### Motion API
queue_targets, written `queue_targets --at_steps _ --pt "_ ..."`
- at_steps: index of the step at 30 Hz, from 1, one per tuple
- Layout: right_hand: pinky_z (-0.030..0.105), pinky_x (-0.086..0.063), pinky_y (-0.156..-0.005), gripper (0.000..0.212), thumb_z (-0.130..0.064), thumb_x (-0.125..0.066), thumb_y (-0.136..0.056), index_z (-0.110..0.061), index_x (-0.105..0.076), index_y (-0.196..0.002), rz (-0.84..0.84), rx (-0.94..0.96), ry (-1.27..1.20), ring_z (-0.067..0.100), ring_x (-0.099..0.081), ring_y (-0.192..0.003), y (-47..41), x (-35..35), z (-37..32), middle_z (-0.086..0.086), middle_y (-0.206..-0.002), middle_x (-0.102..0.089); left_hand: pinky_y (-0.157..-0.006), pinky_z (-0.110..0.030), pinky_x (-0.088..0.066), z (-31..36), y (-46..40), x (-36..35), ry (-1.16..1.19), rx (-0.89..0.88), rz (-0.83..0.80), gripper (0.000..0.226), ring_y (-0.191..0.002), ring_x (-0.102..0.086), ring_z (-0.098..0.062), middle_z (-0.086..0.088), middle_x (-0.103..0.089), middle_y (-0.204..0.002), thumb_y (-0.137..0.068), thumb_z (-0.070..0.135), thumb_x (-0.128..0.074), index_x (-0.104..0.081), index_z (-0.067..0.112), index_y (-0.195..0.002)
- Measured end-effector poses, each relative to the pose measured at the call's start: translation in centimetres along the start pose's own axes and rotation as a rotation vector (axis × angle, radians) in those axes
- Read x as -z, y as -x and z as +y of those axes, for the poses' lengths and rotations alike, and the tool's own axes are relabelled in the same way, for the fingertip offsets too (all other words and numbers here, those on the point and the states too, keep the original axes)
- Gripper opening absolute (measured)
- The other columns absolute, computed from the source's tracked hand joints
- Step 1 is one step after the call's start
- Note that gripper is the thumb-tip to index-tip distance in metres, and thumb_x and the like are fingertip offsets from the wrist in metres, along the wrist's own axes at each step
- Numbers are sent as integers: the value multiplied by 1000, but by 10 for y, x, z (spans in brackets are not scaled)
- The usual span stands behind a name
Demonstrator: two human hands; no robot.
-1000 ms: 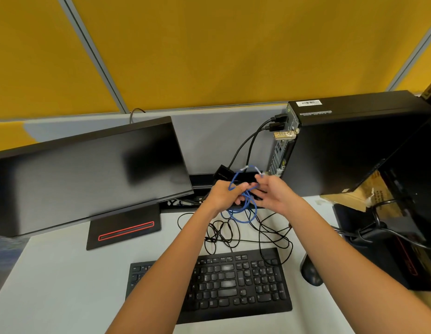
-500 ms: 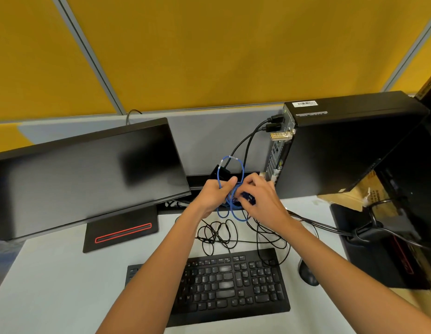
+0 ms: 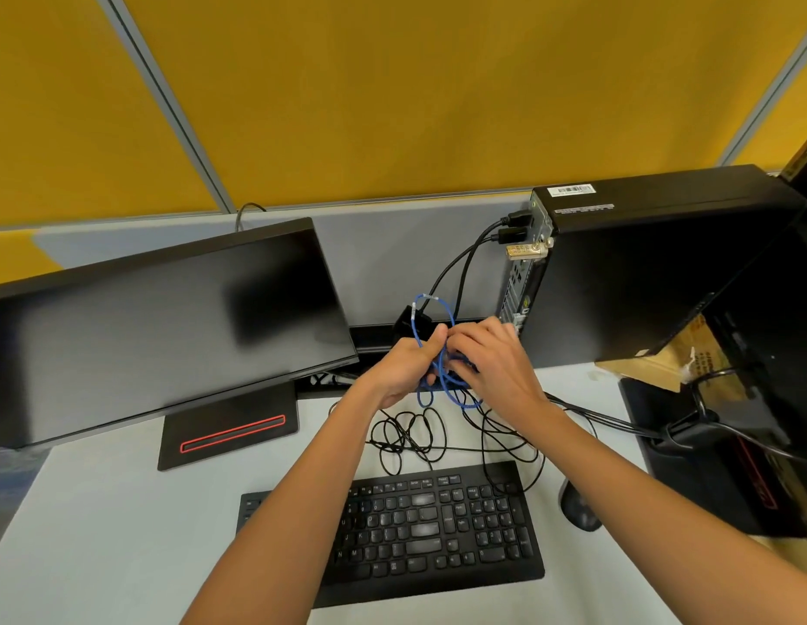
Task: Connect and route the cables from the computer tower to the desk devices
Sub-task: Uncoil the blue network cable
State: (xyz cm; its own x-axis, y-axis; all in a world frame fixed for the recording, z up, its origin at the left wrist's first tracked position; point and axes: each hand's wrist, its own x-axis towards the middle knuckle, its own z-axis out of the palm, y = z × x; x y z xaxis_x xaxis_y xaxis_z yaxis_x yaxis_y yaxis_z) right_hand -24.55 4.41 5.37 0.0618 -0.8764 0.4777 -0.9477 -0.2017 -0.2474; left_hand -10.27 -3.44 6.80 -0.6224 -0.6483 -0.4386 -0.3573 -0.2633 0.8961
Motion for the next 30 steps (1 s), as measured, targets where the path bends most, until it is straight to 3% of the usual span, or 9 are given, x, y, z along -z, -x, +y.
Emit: queue_targets --at_steps 2,6,9,15,19,21,24,26,30 --pt "29 -41 -75 16 -12 -74 -78 -13 -66 -91 -4 -33 -43 19 -53 -86 1 -3 3 -1 -98 -65 -71 -23 -47 2 4 0 -29 -57 -72 49 -62 -52 -9 -3 -60 -73 -95 48 -46 -65 3 -86" --pt "36 -51 -74 15 -6 -71 -80 -10 -64 -93 -61 -65 -170 20 -57 -82 1 -3 3 2 -94 -63 -84 -22 -52 -5 5 8 -112 -134 -179 14 -92 -66 -14 -10 -67 -98 -91 5 -59 -65 -2 -101" --pt "37 -53 -72 12 -9 -68 -84 -11 -62 -94 -92 -75 -208 19 -57 -80 -1 -4 1 -1 -97 -60 -79 -25 -51 -5 6 10 -99 -120 -117 17 -82 -62 -12 -9 -63 -86 -84 -9 -49 -63 -1 -86" --pt "22 -54 -81 16 -11 -66 -88 -13 -65 -104 -75 -186 -380 10 -61 -89 0 -6 0 -3 -107 -56 -74 -19 -54 -6 4 4 31 -126 48 23 -75 -66 -7 -6 -68 -83 -87 -8 -52 -68 7 -81" --pt "15 -52 -85 23 -15 -69 -88 -15 -70 -110 -149 -265 -547 4 -64 -91 2 -5 -1 -4 -107 -59 -86 -32 -50 -13 5 5 42 -67 1 17 -84 -64 -17 -8 -68 -86 -81 -4 -53 -65 8 -78" --pt "13 -51 -83 24 -16 -69 -88 -16 -71 -111 -181 -285 -536 3 -63 -88 1 -3 -1 -4 -105 -59 -77 -31 -43 -14 8 2 57 -50 -8 7 -82 -57 -23 -12 -62 -85 -75 7 -55 -60 5 -80" --pt "15 -52 -82 23 -14 -68 -88 -18 -72 -111 -213 -295 -500 5 -62 -88 -2 -3 1 -4 -103 -59 -65 -26 -35 -15 11 -4 119 -36 -10 26 -75 -47 -19 -16 -57 -89 -77 24 -60 -63 3 -93" --pt "12 -51 -80 21 -11 -70 -86 -17 -73 -106 -215 -328 -530 3 -64 -84 -6 -2 2 -4 -100 -60 -63 -23 -37 -15 12 -5 64 -38 21 8 -71 -47 -13 -9 -56 -81 -82 15 -59 -62 8 -83" --pt "8 -48 -71 26 1 -69 -79 -16 -71 -98 -176 -386 -557 2 -66 -78 -11 -1 -2 -3 -92 -68 -73 -25 -46 -12 7 -7 -47 -22 37 16 -79 -54 -15 -7 -57 -79 -81 -2 -53 -58 10 -73"
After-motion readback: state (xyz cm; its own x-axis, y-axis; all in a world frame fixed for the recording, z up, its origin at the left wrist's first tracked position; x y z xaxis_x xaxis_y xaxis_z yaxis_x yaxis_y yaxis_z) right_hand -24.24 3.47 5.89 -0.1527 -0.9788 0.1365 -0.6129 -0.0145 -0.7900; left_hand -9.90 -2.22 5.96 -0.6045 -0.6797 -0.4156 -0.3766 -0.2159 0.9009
